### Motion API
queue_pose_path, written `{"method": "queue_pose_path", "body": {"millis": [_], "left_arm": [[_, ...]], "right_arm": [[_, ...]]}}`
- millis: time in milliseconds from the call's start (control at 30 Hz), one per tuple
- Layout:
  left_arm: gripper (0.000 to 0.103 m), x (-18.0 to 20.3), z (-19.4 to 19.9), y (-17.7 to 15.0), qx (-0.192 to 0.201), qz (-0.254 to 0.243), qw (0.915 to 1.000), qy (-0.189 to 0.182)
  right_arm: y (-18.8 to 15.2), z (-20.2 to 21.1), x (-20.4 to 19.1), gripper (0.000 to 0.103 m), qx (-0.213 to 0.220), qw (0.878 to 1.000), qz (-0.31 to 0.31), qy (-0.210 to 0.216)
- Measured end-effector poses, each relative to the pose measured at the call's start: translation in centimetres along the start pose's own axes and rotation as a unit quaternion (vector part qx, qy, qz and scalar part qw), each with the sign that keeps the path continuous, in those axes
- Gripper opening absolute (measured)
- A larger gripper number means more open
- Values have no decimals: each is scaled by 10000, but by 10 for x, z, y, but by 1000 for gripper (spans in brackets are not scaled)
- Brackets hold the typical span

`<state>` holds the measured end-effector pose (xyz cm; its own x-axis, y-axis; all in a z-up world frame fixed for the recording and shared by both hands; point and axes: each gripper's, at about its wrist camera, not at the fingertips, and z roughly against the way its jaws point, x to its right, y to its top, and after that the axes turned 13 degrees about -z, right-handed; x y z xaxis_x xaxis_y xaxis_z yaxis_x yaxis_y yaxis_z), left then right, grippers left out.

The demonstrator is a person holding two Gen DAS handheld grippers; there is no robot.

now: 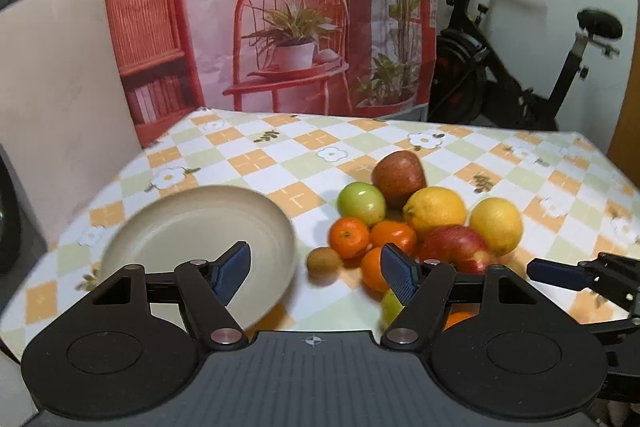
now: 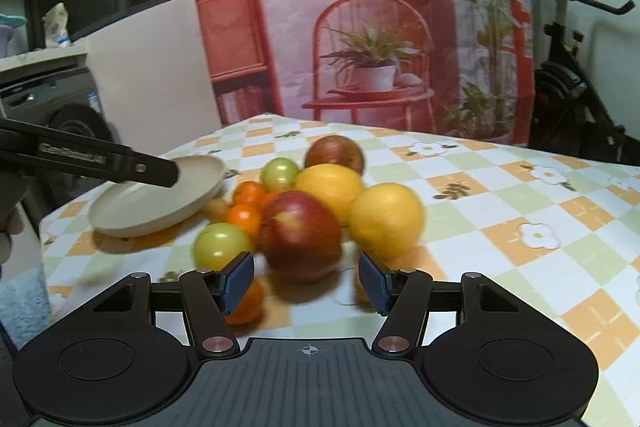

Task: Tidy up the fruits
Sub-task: 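Move both tools forward toward the fruit pile beside the plate, then lower the left tool over a green apple while the right tool lowers over a tangerine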

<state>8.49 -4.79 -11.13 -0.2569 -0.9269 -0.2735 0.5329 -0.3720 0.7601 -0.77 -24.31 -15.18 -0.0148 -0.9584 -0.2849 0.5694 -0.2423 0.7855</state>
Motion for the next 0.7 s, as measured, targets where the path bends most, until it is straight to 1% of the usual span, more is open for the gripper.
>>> {"method": "queue_pose_path", "body": {"millis": [133,233,300,500,633,700], "left_arm": [[73,-7,1,-2,60,132,9998,-125],[72,-12,0,-5,49,228,9996,-143],[72,-15,0,-7,35,282,9994,-177],[72,-19,-2,-10,40,359,9990,-256],[72,-20,-3,-13,37,386,9984,-403],[72,-20,-5,-14,22,402,9980,-486]], "right_arm": [[-3,-1,-15,54,-120,9995,195,221],[-6,-4,-24,49,-255,9984,412,275],[-7,-6,-26,44,-352,9979,466,280],[-8,-16,-25,38,-666,9961,445,369],[-8,-19,-25,37,-742,9959,378,347],[-9,-19,-25,34,-764,9957,378,367]]}}
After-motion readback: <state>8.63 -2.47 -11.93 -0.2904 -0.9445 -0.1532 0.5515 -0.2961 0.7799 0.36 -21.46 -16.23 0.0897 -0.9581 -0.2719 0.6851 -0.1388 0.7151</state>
